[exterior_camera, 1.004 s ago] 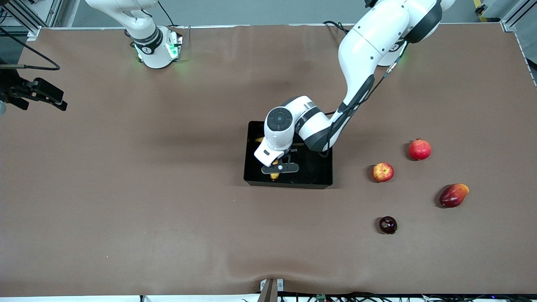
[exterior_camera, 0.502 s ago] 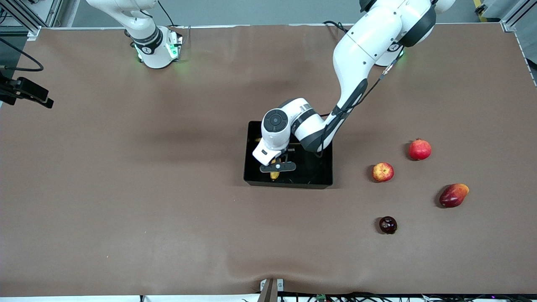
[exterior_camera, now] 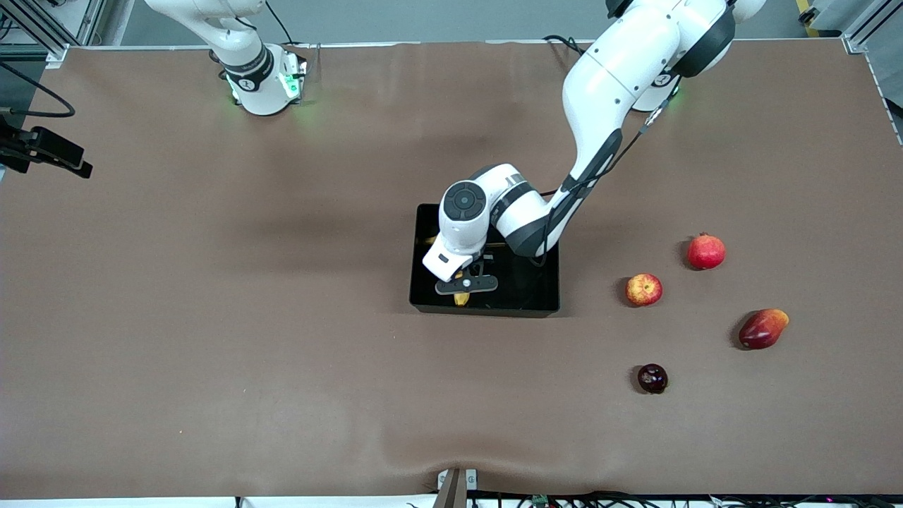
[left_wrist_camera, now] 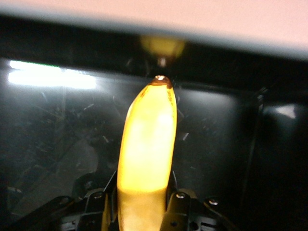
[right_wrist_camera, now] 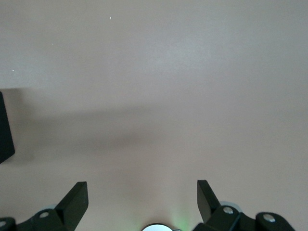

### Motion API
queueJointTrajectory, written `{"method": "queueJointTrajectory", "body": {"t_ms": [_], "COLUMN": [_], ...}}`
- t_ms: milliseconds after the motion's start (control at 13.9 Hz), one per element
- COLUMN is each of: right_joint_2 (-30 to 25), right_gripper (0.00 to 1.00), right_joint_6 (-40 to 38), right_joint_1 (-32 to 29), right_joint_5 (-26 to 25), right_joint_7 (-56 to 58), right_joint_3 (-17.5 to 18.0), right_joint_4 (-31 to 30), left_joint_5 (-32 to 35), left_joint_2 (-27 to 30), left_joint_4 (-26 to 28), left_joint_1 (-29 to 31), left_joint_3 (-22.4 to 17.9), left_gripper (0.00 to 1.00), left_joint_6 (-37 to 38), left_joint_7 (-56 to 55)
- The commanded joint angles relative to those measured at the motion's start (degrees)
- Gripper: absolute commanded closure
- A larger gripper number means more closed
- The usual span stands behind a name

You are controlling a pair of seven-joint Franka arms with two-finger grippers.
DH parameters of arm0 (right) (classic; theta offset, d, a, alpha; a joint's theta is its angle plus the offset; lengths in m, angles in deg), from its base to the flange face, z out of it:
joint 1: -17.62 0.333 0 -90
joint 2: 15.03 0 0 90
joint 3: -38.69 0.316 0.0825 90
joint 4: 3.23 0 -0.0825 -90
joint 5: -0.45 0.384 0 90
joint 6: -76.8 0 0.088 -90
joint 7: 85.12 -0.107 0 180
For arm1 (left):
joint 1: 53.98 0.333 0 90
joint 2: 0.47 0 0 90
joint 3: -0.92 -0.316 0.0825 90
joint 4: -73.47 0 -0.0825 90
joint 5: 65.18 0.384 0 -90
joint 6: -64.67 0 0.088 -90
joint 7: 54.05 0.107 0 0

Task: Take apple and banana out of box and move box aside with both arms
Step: 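Grasp the yellow banana with the left gripper and lift it, then carry the banana beside the apples while the right gripper reaches forward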

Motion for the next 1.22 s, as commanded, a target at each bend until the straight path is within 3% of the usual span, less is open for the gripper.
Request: {"method": "queueJointTrajectory", "body": {"t_ms": [0,215,430,860,1147], "right_joint_2": [0.0,0.0,0.18,0.26,2.19], "right_gripper": [0.0,0.0,0.0,0.0,0.0], "right_joint_6": [-0.28,0.16,0.16,0.07,1.29], "right_joint_1": [-0.06,-0.06,-0.06,0.11,3.18], "right_joint_5": [2.39,3.81,3.81,3.89,4.33], "right_joint_7": [-0.14,-0.14,-0.14,-0.14,-0.4], "right_joint_3": [0.6,0.51,0.51,0.59,0.6], "right_joint_4": [0.58,0.4,0.31,0.31,0.4], "left_joint_5": [1.6,1.34,-2.16,-8.86,-8.77], "left_joint_2": [4.93,10.54,16.87,29.8,31.48], "left_joint_4": [0.71,1.14,2.11,12.82,17.92], "left_joint_1": [0.09,0.96,5.96,20.55,28.89], "left_joint_3": [-0.09,0.09,0.96,1.23,1.23], "left_gripper": [1.0,1.0,1.0,1.0,1.0], "left_joint_6": [4.17,10.93,15.42,20.79,20.79], "left_joint_7": [-1.23,0.17,6.31,32.56,44.45]}}
